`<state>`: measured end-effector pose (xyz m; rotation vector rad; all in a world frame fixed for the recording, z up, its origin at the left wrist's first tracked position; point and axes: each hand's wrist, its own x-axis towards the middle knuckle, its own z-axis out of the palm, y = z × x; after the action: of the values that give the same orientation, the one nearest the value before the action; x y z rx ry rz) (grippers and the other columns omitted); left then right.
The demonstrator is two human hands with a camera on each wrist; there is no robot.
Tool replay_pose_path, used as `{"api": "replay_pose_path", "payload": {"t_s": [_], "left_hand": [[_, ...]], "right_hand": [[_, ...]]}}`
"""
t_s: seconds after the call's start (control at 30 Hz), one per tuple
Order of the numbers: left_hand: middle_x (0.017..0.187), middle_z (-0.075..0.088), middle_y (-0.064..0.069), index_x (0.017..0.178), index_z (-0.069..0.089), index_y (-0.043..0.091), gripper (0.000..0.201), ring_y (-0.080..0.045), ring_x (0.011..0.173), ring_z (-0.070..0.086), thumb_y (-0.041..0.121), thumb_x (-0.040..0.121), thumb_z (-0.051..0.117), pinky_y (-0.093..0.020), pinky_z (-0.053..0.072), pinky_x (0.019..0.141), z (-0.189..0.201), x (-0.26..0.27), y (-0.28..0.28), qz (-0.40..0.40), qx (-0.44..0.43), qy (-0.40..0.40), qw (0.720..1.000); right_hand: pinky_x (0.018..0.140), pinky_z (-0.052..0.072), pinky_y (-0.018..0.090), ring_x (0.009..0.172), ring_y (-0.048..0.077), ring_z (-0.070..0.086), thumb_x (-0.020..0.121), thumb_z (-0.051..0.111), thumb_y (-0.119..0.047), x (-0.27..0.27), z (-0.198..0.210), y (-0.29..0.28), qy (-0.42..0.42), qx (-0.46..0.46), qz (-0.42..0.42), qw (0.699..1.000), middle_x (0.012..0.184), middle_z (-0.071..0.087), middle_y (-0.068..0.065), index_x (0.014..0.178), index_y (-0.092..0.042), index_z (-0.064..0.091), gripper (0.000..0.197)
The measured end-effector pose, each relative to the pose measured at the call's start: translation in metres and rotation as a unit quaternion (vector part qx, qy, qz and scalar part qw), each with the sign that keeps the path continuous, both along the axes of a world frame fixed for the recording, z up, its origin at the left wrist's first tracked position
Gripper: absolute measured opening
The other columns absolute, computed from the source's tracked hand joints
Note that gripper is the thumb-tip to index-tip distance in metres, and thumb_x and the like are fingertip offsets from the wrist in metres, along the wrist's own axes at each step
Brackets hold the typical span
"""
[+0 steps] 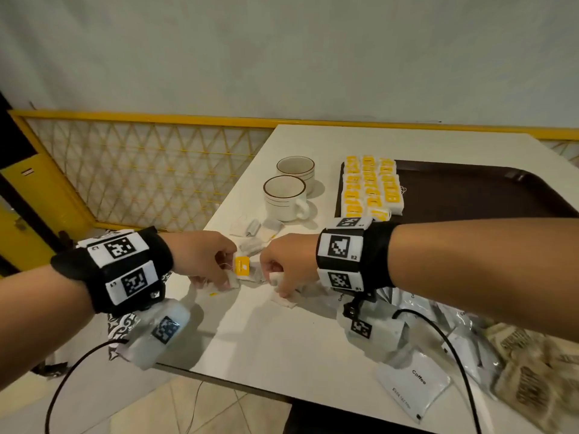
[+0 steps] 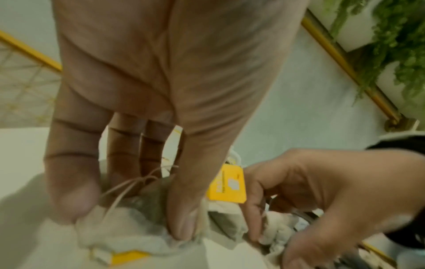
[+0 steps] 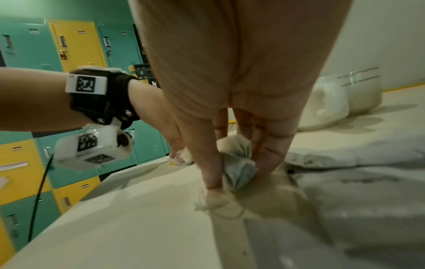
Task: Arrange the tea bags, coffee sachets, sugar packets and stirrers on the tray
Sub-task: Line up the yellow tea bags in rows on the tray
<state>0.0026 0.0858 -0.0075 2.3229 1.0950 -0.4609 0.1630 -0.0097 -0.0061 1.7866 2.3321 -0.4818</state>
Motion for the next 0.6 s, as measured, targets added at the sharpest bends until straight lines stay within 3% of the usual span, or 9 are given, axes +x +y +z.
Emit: {"api": "replay_pose_path", "payload": {"t_s": [0.07,0.13,0.27,0.33,0.4,0.47,0.53,0.6], "left_hand": [[0.072,0.059,-0.001,0.078,0.056,0.014,0.021,-0.011,0.054,0.055,0.015,0.076,0.077,-0.020,0.047,0.053,0.002,-0.001,0.003,-0.012,-0.005,-0.006,1.000],[0.066,0.057,0.004,0.076,0.057,0.018,0.020,-0.009,0.056,0.051,0.016,0.077,0.077,-0.018,0.041,0.053,0.006,-0.001,0.007,-0.025,-0.005,-0.017,1.000],[0.068,0.057,0.001,0.078,0.053,0.010,0.018,-0.010,0.061,0.055,0.003,0.081,0.069,-0.024,0.052,0.061,0.013,-0.001,0.015,0.026,-0.048,-0.074,0.996],[0.071,0.061,-0.004,0.079,0.050,0.008,0.020,-0.010,0.061,0.060,-0.004,0.081,0.066,-0.027,0.055,0.061,0.014,0.001,0.016,0.047,-0.081,-0.097,0.991],[0.068,0.063,-0.004,0.080,0.049,0.007,0.023,-0.011,0.062,0.062,-0.006,0.080,0.068,-0.027,0.056,0.060,0.014,0.002,0.017,0.052,-0.096,-0.098,0.989],[0.065,0.065,0.002,0.086,0.052,0.007,0.024,-0.011,0.062,0.061,-0.006,0.078,0.070,-0.027,0.056,0.062,0.015,0.002,0.017,0.052,-0.102,-0.094,0.989],[0.066,0.068,0.004,0.097,0.055,0.007,0.029,-0.010,0.062,0.062,-0.005,0.077,0.072,-0.027,0.056,0.063,0.014,0.000,0.019,0.056,-0.111,-0.103,0.987],[0.073,0.070,0.000,0.103,0.058,0.009,0.033,-0.012,0.064,0.063,-0.002,0.077,0.073,-0.026,0.055,0.061,0.014,-0.002,0.023,0.061,-0.105,-0.118,0.986]], "right_hand": [[0.051,0.029,0.017,0.081,0.016,0.046,0.084,0.064,-0.013,0.002,0.004,-0.001,0.015,-0.002,-0.025,1.000,0.076,0.043,-0.007,0.085,-0.019,0.052,0.013],[0.052,0.033,0.018,0.081,0.017,0.047,0.087,0.056,-0.009,0.008,0.011,0.004,0.057,0.005,-0.071,0.996,0.077,0.044,-0.006,0.093,-0.016,0.056,0.009],[0.054,0.055,0.031,0.081,0.022,0.057,0.088,0.048,0.001,0.019,0.019,0.023,0.169,0.036,-0.181,0.968,0.098,0.051,0.002,0.106,-0.014,0.060,0.026],[0.069,0.057,0.034,0.101,0.027,0.059,0.089,0.049,0.002,0.015,0.021,0.032,0.163,0.048,-0.185,0.968,0.119,0.053,0.007,0.124,-0.010,0.057,0.037],[0.088,0.047,0.028,0.119,0.025,0.053,0.090,0.054,-0.005,0.009,0.019,0.039,0.087,0.040,-0.144,0.985,0.137,0.048,0.008,0.140,-0.012,0.044,0.051],[0.085,0.045,0.027,0.113,0.025,0.056,0.088,0.058,-0.009,0.005,0.011,0.045,0.029,0.000,-0.112,0.993,0.133,0.052,0.008,0.144,-0.013,0.039,0.059],[0.075,0.051,0.028,0.096,0.025,0.062,0.086,0.058,-0.008,0.004,0.004,0.050,0.006,-0.020,-0.103,0.994,0.119,0.062,0.010,0.137,-0.012,0.048,0.052],[0.069,0.053,0.027,0.092,0.023,0.063,0.085,0.060,-0.009,0.005,0.006,0.050,0.004,-0.006,-0.098,0.995,0.115,0.064,0.008,0.132,-0.011,0.054,0.048]]}}
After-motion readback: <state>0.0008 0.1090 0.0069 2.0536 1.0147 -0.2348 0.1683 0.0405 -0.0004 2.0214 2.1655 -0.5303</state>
